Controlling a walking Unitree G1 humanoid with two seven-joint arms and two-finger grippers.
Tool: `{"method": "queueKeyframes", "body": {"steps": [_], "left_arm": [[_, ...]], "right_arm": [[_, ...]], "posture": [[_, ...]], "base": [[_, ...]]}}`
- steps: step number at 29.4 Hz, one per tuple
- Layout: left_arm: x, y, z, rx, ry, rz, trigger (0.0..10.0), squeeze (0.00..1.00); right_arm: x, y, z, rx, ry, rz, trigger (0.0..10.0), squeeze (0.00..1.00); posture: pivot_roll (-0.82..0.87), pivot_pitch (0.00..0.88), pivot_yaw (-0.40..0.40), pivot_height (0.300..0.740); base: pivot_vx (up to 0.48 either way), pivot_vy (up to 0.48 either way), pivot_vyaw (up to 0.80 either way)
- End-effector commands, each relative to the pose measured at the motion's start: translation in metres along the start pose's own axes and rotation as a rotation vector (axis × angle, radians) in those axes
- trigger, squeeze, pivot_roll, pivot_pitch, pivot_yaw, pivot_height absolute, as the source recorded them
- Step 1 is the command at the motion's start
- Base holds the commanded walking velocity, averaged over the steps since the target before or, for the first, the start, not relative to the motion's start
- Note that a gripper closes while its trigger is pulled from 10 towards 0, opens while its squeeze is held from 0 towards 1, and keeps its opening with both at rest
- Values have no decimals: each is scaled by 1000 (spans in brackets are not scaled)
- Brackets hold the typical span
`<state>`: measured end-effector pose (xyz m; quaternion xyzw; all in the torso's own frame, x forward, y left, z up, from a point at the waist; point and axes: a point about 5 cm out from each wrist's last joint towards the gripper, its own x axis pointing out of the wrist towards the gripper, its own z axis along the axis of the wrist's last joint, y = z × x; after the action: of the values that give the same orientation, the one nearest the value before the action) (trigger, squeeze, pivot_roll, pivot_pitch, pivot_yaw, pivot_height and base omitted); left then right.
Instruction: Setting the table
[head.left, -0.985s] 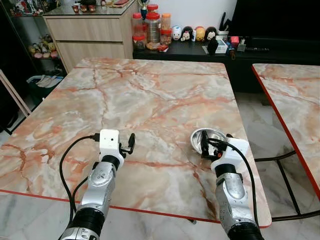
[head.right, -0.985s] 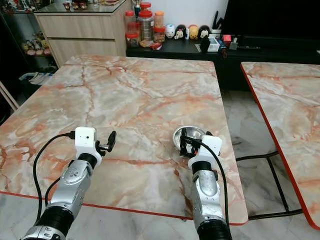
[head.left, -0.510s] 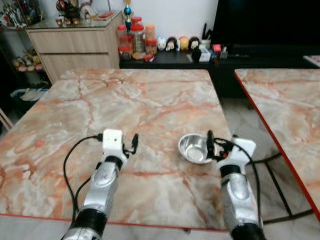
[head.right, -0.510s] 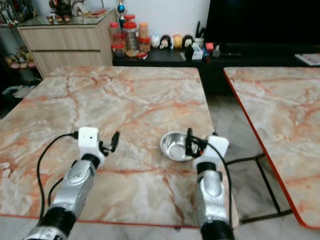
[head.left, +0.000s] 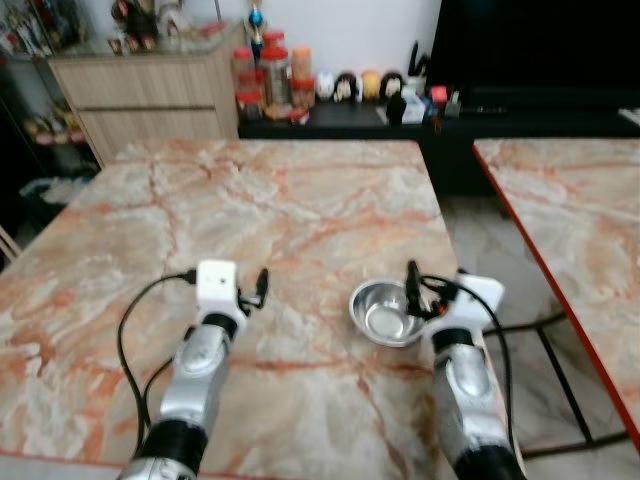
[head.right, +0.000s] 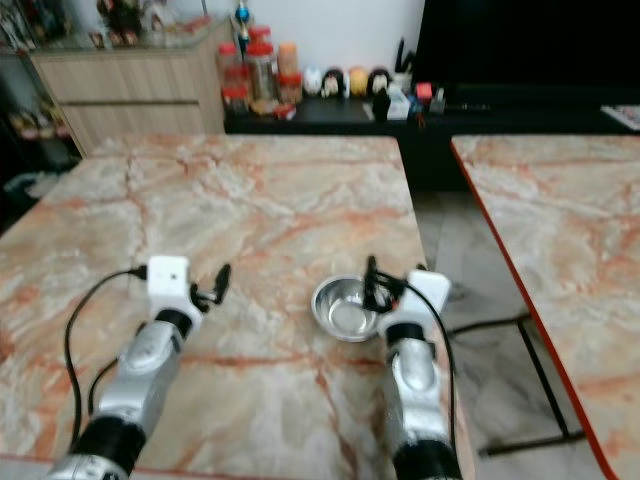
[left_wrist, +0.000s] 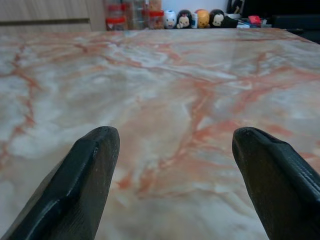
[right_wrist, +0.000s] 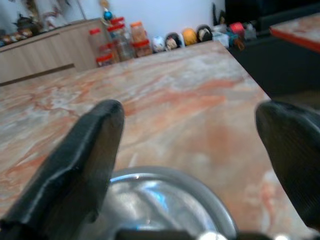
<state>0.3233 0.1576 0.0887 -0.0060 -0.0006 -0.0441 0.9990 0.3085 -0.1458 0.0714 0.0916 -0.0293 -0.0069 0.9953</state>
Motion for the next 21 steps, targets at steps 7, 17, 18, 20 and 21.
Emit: {"method": "queueKeyframes", "body": {"steps": [7, 17, 18, 20, 21], "left_arm": [[0, -4, 2, -6, -7, -22, 10000, 0], [-3, -5, -3, -2, 13, -37, 10000, 0], [-3, -5, -3, -2, 13, -37, 10000, 0], [-3, -6, -4, -4, 14, -38, 10000, 0], [-4, -7, -4, -5, 16, -39, 10000, 0]], "right_arm": [[0, -5, 1, -21, 10, -16, 10000, 0], [-2, 4, 7, -42, 13, 19, 10000, 0], [-2, 4, 7, -42, 13, 19, 10000, 0], [-2, 4, 7, -41, 12, 19, 10000, 0], [-2, 3, 7, -50, 13, 19, 10000, 0]], "posture": [[-32, 0, 25, 740], [-69, 0, 23, 740], [-69, 0, 23, 740], [-72, 0, 21, 740], [-75, 0, 19, 740]], "base": [[0, 0, 0], [0, 0, 0], [0, 0, 0], [0, 0, 0], [0, 0, 0]]}}
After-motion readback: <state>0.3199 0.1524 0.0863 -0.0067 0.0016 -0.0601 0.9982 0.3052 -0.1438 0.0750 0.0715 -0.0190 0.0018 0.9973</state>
